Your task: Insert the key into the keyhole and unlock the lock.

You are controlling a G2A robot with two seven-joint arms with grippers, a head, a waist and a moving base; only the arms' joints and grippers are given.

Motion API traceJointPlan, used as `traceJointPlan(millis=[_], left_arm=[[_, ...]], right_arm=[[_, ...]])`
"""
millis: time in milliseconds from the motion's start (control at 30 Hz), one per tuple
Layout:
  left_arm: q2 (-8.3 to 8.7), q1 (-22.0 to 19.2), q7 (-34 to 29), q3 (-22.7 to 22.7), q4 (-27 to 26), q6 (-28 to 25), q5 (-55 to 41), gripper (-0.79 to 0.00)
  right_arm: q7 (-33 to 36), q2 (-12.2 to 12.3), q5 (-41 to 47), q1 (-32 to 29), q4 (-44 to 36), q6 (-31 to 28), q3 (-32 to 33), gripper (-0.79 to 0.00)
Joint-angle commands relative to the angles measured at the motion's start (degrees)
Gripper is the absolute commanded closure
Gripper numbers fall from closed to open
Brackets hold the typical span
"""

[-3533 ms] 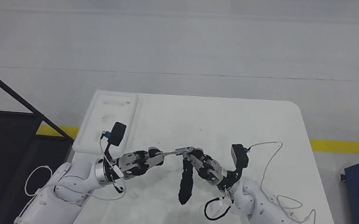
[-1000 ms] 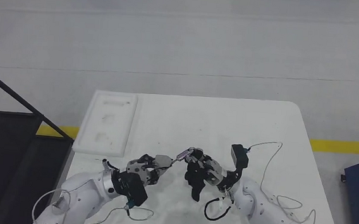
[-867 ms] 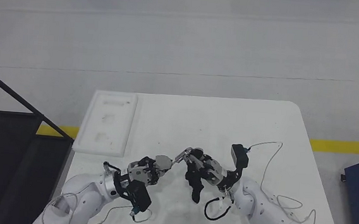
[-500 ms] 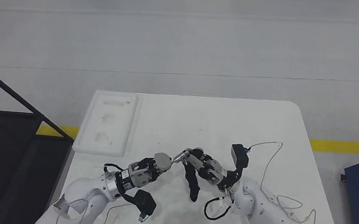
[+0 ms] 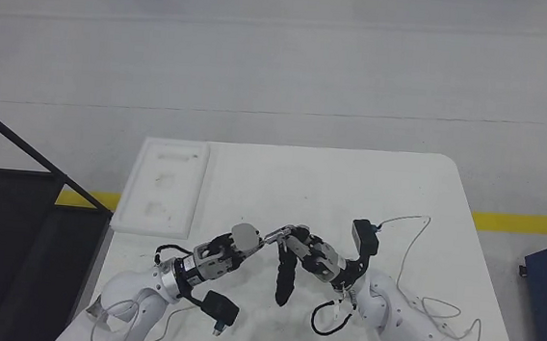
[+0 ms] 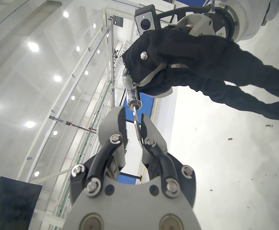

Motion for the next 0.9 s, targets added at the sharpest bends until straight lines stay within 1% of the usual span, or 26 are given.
traceJointPlan(millis=[0,133,233,267,300,400,433,500,533,600,700,867], left_arm=[[-0.08,0.2,0.2,0.0,-0.1,-0.1,-1.6,-0.785],[-0.16,0.6,-0.1,-0.3,-0.5,-1.3,-4.3,-0.785],[-0.24,1.3,-0.8,-0.9,-0.7,-3.9,-9.0,-0.785],[-0.29,1.7,-1.4,-1.0,-0.7,-5.9,-12.0,-0.785],[-0.37,2.3,-2.3,-0.9,-0.5,-8.8,-16.2,-0.785],[-0.38,3.4,-6.5,-2.0,-0.5,-20.4,-29.8,-0.785],[-0.42,3.9,-9.2,-2.7,-0.4,-23.8,-35.1,-0.785],[-0.40,4.3,-15.0,-3.9,-0.3,-31.9,-46.4,-0.785],[-0.40,4.4,-17.3,-4.8,-0.2,-34.1,-51.3,-0.785],[-0.38,4.5,-22.2,-5.9,-0.1,-38.0,-59.7,-0.785],[-0.30,4.3,-28.0,-7.2,0.2,-41.6,-69.2,-0.785],[-0.16,3.7,-34.5,-8.0,0.4,-45.1,-76.9,-0.785]], right_arm=[[0.8,-0.1,0.2,-0.4,-1.0,1.4,0.6,0.000],[1.6,-0.2,2.3,-1.6,-2.6,2.6,2.5,0.000],[2.4,-0.3,2.6,-1.8,-2.9,3.9,4.0,0.000],[2.5,-0.4,2.3,-1.9,-3.0,4.7,4.5,0.000],[3.1,-0.4,1.1,-1.7,-2.9,6.1,5.2,0.000],[5.8,-0.2,-6.1,-0.9,-3.2,10.6,6.9,0.000],[6.3,-0.2,-8.1,-0.7,-3.4,11.1,7.3,0.000],[4.6,-0.2,-8.2,-1.0,-3.6,11.9,8.6,0.000],[4.4,-0.3,-8.6,-0.8,-3.5,11.9,9.1,0.000],[4.3,-0.3,-9.0,-0.5,-3.3,11.4,9.8,0.000],[4.2,-0.6,-8.4,-0.1,-3.1,10.7,10.5,0.000],[4.7,-1.4,-8.8,0.5,-2.8,9.7,10.4,0.000]])
